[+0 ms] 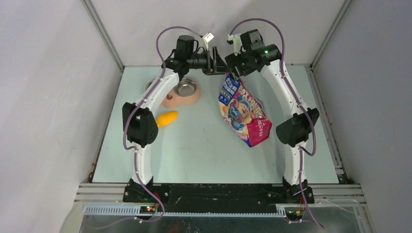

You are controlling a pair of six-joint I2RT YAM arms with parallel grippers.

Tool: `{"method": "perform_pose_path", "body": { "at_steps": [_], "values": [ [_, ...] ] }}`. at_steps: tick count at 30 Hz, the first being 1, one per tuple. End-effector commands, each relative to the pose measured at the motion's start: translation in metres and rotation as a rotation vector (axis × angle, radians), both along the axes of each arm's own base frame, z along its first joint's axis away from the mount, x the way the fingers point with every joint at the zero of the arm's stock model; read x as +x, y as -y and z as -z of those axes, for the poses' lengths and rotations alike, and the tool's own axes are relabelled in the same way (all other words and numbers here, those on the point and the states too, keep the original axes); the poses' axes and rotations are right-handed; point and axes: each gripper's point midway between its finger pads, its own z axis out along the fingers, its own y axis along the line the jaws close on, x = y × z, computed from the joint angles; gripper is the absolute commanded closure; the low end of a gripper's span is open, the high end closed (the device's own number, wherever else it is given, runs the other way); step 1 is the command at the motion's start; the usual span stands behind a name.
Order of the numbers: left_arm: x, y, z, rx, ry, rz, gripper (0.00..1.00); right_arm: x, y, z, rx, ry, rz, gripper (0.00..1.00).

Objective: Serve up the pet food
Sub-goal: Open the pet food bag at the center of the board.

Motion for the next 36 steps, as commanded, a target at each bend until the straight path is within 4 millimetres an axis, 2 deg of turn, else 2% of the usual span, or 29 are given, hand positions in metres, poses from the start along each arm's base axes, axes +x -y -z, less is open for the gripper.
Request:
{"method": "perform_pose_path", "body": {
  "at_steps": [1,7,9,12,14,17,24,30,36],
  "values": [
    [-0.008,-0.007,-0.045,-0.009,0.133,-0.017,0.33,-0.023,0.004,0.016,-0.012,-0.118,-0.041,0.28],
    [0.004,-0.011,-0.034,0.05,0.135,-0.073,0.34,-0.049,0.011,-0.006,0.042,-0.134,-0.065,0.27],
    [0.008,-0.011,-0.033,0.058,0.14,-0.082,0.34,-0.056,0.012,-0.005,0.033,-0.143,-0.075,0.27],
    [0.009,-0.009,-0.035,0.048,0.14,-0.076,0.33,-0.063,0.011,0.012,0.006,-0.186,-0.096,0.27],
    [0.011,-0.007,-0.036,0.043,0.142,-0.073,0.33,-0.062,0.01,0.024,0.007,-0.211,-0.094,0.27],
    [0.013,-0.005,-0.032,0.052,0.149,-0.069,0.34,-0.062,0.007,0.029,0.024,-0.24,-0.095,0.27],
    [0.005,-0.002,-0.013,0.079,0.118,-0.024,0.41,-0.062,0.006,0.002,0.039,-0.179,-0.091,0.25],
    [0.004,-0.001,-0.007,0.085,0.104,-0.009,0.45,-0.068,0.011,0.004,0.063,-0.22,-0.08,0.25],
    [0.004,-0.003,0.001,0.135,0.113,-0.021,0.55,-0.067,0.01,0.007,0.064,-0.226,-0.072,0.25]
  ]
}}
